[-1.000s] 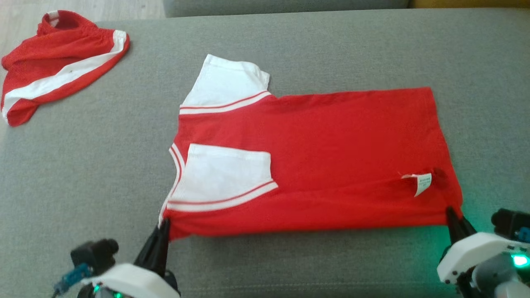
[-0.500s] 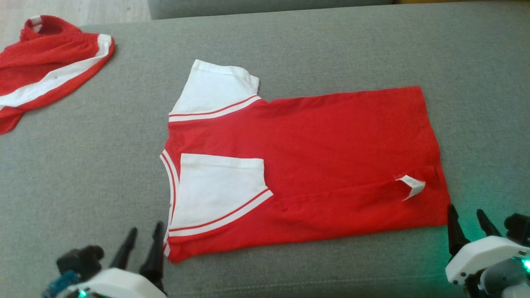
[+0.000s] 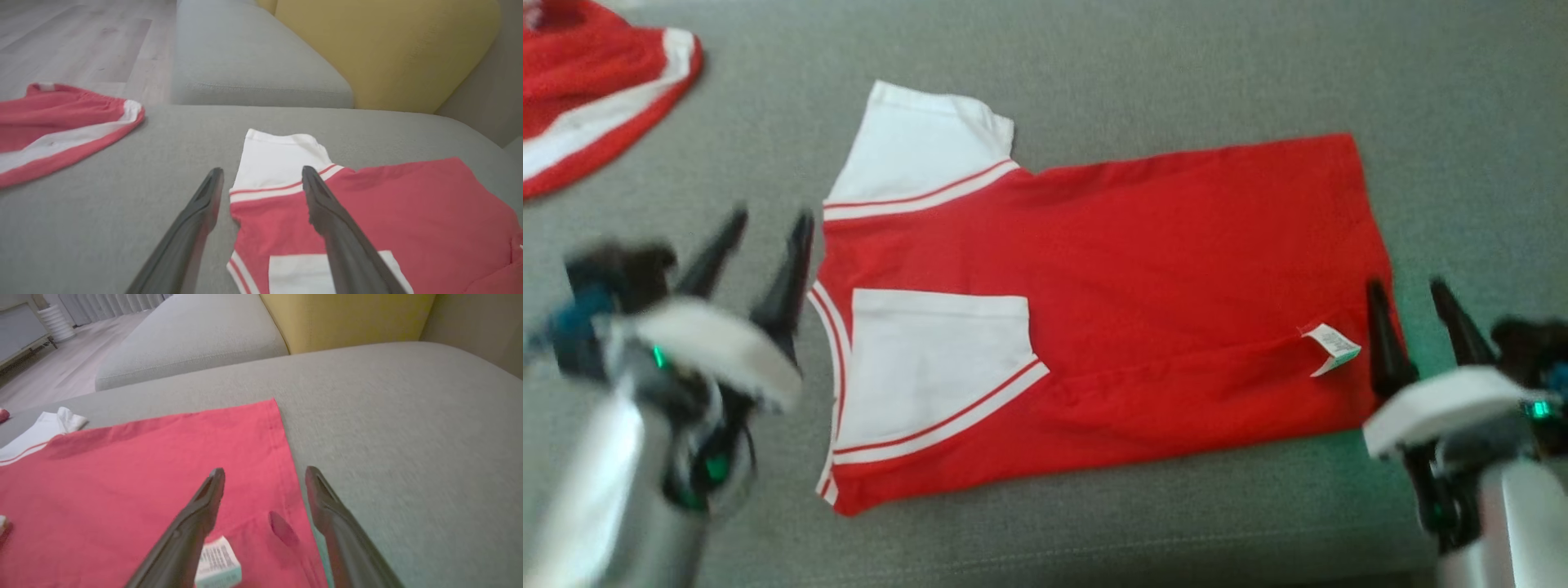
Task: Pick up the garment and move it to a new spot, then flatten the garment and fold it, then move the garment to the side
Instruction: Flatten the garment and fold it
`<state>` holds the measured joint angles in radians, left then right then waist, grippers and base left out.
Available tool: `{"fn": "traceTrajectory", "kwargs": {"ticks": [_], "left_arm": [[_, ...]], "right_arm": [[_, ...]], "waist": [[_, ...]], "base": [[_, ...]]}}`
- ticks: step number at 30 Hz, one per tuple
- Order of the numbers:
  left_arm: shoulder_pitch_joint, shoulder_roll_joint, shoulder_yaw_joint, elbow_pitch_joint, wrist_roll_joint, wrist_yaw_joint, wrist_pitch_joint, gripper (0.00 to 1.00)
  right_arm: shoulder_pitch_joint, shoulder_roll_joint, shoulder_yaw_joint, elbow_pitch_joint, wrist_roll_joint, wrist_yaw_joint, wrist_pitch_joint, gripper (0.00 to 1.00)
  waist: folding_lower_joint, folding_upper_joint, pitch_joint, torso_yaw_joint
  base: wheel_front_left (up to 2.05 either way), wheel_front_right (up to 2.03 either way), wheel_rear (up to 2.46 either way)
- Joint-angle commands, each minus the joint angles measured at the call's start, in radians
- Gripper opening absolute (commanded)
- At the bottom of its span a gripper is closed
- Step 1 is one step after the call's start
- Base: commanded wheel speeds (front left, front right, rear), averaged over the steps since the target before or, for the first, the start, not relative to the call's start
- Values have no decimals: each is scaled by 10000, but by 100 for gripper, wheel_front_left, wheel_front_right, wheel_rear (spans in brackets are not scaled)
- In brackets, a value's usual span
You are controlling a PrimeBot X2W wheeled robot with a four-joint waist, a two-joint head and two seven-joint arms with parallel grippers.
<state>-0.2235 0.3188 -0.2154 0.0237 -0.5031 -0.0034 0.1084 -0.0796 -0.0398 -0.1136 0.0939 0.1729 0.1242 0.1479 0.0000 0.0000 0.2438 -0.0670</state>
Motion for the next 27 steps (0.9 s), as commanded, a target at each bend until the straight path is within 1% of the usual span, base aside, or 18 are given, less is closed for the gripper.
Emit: {"fn": "traceTrajectory", "kwargs": {"ticks": [1, 5, 6, 7, 12, 16, 20, 27], "left_arm": [[-1276, 581, 342, -12, 28, -247, 345, 100], [-2909, 938, 117, 799, -204, -740, 1299, 100], [-3307, 1012, 89, 1018, -271, -797, 1563, 100], [-3307, 1012, 89, 1018, -271, -797, 1563, 100], [-5205, 1321, -197, 2122, -434, -1019, 2723, 100], [-6335, 1479, -478, 2822, -491, -1095, 3653, 100], [-7082, 1547, -669, 3389, -561, -1126, 4357, 100], [-7784, 1705, -718, 4249, -424, -904, 4807, 100]], "right_arm": [[-618, -104, 439, -411, -149, 65, -106, 100], [-1459, -104, 968, -346, -270, 65, -126, 100], [-1680, -104, 1121, -319, -288, 65, -130, 100], [-1680, -104, 1121, -319, -288, 65, -130, 100], [-2746, -104, 1815, -112, -356, 65, -215, 100], [-3415, -120, 2210, 102, -375, 65, -336, 100], [-3896, -144, 2506, 376, -327, 65, -503, 100], [-4362, -161, 2889, 721, -203, 65, -773, 100]], "waist": [[0, 0, 542, -153], [0, 0, 1190, -381], [0, 0, 1375, -447], [0, 0, 1375, -447], [0, 0, 2166, -737], [0, 0, 2646, -942], [0, 0, 2957, -1155], [0, 0, 3267, -1584]], "base": [[0, 0, 0], [0, 0, 0], [0, 0, 0], [0, 0, 0], [0, 0, 0], [0, 0, 0], [0, 0, 0], [0, 0, 0]]}}
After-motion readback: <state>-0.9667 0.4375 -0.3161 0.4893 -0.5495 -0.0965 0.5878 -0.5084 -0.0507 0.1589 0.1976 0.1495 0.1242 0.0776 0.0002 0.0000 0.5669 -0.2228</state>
